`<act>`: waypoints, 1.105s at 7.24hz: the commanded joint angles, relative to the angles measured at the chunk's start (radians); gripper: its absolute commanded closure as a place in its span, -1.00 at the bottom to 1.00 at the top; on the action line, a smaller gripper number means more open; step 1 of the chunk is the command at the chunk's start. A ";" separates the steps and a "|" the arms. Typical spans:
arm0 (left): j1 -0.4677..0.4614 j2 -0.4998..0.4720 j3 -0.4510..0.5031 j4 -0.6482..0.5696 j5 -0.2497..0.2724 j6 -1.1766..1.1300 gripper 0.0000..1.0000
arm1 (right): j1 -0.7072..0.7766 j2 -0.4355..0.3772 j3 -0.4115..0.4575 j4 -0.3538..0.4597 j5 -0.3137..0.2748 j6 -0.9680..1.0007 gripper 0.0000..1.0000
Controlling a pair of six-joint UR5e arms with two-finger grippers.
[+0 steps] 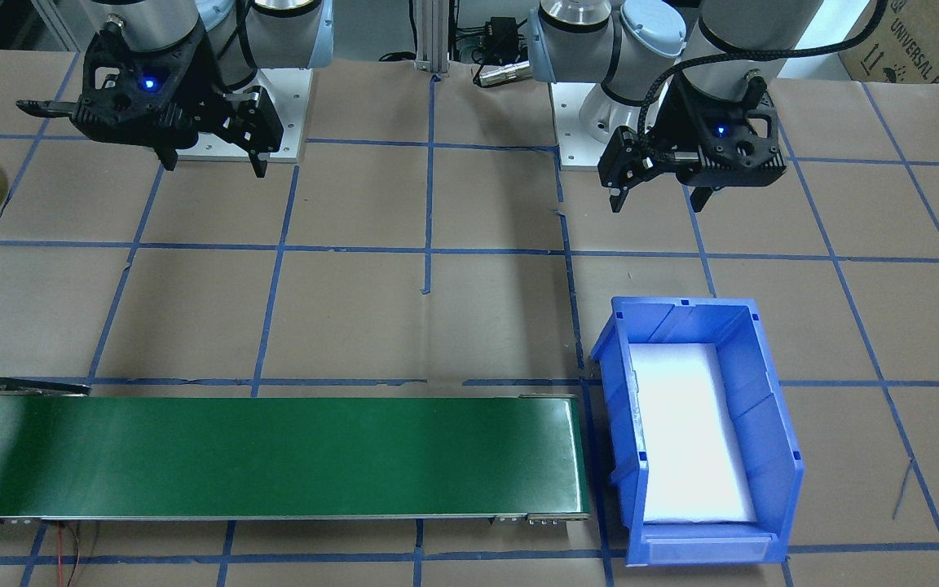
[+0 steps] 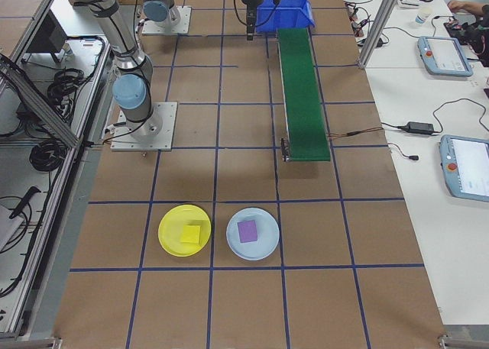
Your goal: Move block left to right into plate
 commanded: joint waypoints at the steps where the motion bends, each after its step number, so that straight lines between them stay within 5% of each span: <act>1: 0.000 0.000 0.000 0.002 0.000 0.001 -1.00 | 0.002 -0.016 -0.002 0.001 -0.005 0.000 -1.00; 8: 0.002 0.002 0.003 0.000 0.003 0.001 -1.00 | 0.002 -0.056 -0.007 0.004 0.007 -0.002 -1.00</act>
